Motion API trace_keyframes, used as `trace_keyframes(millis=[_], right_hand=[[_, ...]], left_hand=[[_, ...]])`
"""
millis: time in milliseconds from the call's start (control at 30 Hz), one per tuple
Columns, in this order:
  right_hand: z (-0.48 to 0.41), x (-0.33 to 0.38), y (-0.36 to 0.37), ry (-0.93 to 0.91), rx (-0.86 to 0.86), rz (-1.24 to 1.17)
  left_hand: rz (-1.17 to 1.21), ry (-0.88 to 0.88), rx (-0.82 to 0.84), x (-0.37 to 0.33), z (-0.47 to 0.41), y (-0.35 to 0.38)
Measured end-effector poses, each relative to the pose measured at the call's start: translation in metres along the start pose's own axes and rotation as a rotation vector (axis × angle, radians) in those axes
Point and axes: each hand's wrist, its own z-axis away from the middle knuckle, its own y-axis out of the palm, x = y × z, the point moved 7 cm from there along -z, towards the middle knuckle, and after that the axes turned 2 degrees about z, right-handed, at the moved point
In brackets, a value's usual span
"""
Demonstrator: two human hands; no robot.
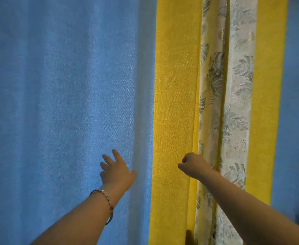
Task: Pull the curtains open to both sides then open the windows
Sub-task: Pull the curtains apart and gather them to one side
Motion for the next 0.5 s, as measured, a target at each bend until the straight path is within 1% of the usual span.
trace_keyframes(millis=[33, 100, 133, 233, 267, 333, 367, 400, 467, 500], right_hand=[[-0.007, -0.003, 0.005, 0.006, 0.001, -0.007], [-0.031, -0.016, 0.007, 0.085, -0.044, -0.018], [-0.043, -0.023, 0.007, 0.125, -0.076, -0.087], [-0.085, -0.045, 0.002, 0.218, -0.189, -0.42], [-0.1, -0.053, 0.002, 0.254, -0.198, -0.488], [-0.119, -0.054, 0.003, 0.274, -0.162, -0.509], [-0.129, -0.047, 0.007, 0.232, -0.178, -0.526], [-0.135, -0.034, 0.007, 0.129, -0.244, -0.546], [-0.134, 0.003, 0.013, -0.108, -0.375, -0.455], [-0.134, 0.027, 0.021, -0.235, -0.392, -0.406]], left_hand=[[-0.01, -0.014, -0.019, -0.001, -0.007, 0.002], [0.02, -0.025, -0.082, -0.006, -0.024, 0.006], [0.045, -0.021, -0.118, -0.012, -0.036, 0.008], [0.101, -0.04, -0.245, -0.028, -0.069, 0.007], [0.152, -0.042, -0.288, -0.031, -0.081, 0.004], [0.295, -0.034, -0.334, -0.036, -0.103, -0.003], [0.376, -0.029, -0.344, -0.037, -0.114, -0.003], [0.455, -0.025, -0.333, -0.038, -0.122, -0.003], [0.569, -0.054, -0.328, -0.032, -0.128, -0.004], [0.605, -0.077, -0.34, -0.028, -0.131, -0.005]])
